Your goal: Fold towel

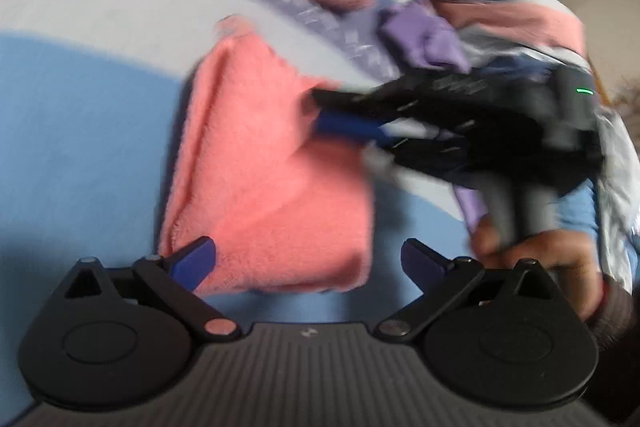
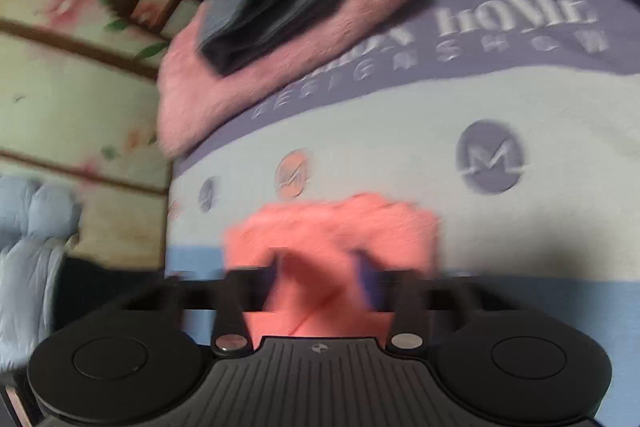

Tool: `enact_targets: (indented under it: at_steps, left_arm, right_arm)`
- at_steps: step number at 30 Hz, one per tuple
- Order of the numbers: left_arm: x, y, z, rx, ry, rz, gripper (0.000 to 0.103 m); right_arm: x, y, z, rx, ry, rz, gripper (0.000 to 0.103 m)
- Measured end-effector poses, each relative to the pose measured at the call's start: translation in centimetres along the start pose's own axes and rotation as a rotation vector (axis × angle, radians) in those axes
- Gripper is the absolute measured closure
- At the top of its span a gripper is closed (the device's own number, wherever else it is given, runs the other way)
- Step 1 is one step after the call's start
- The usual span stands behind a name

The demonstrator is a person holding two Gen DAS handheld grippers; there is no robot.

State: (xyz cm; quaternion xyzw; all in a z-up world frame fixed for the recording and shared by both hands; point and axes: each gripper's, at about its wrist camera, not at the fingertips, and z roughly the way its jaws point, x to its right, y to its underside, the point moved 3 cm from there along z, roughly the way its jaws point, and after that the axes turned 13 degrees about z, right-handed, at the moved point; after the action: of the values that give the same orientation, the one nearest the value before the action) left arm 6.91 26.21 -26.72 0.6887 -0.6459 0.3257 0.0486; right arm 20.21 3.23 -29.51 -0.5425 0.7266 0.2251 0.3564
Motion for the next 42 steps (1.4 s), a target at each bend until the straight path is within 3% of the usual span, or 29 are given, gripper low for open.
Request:
enact_targets:
  at_steps: [1,3,5,8,12,14,17,20,22,24,27,31,36,39,42]
  left_arm:
    - [0.0,0.1,-0.5,0.023,0.014,-0.013,0.003]
    - [0.1,0.5,-1.6,0.058,0.035,-0.030,0.003]
    - [0.4,1.1,-2.6,0.069,0.035,-0.026,0.003]
    - [0.6,1.9,-3.5,0.063,0.026,-0.009,0.003]
    - [0.5,3.0,-4.3,0.047,0.031,-0.005,0.003]
    - [0.7,3.0,-4.1,0.043,0.030,0.006,0.003]
    - [1.1,2.8,-4.1,0.045,0.030,0.020,0.003]
    - [1.4,2.5,-4.8,0.067,0.033,0.035,0.003]
    - [1.5,2.2,-5.3,0.087,0.041,0.043,0.003]
    - [1.4,1.9,-5.8,0.109,0.055,0.043,0.002]
    - [0.8,1.4,-6.0,0.135,0.084,0.015,0.001]
    - [0.5,1.2,-5.9,0.129,0.069,-0.041,0.001]
    - [0.4,2.9,-6.0,0.091,0.061,-0.072,0.001]
    - [-0.3,3.7,-5.4,0.061,0.059,-0.105,0.001]
    - [-1.0,4.6,-4.9,0.079,0.099,-0.190,0.001]
  right_arm:
    - [-0.6,0.1,-0.5,0.017,-0.040,0.003,0.060]
    - [-2.7,1.0,-0.7,-0.018,-0.092,-0.079,0.045]
    - [-4.6,2.1,-0.1,-0.070,-0.069,-0.215,0.044]
    - [-6.2,3.8,2.6,-0.145,0.053,-0.412,0.045]
    - [-6.9,4.1,6.6,-0.168,0.180,-0.517,0.045]
    - [-7.3,3.6,7.3,-0.157,0.185,-0.493,0.045]
    - [-7.4,2.6,5.5,-0.108,0.097,-0.392,0.046]
    - [-6.1,1.7,0.8,0.022,0.069,-0.291,0.045]
    - [-3.9,1.6,-2.6,0.097,0.076,-0.198,0.037]
    - [-0.7,2.0,-5.2,0.126,0.085,-0.080,0.035]
    - [3.6,3.6,-6.5,0.088,0.073,0.050,0.035]
    - [6.4,5.6,-4.9,0.008,0.019,0.106,0.035]
    - [7.6,5.4,-0.7,-0.037,-0.052,0.181,0.033]
    - [7.3,5.4,-0.4,-0.064,-0.072,0.204,0.035]
    - [7.8,5.6,-0.9,-0.098,-0.091,0.260,0.037]
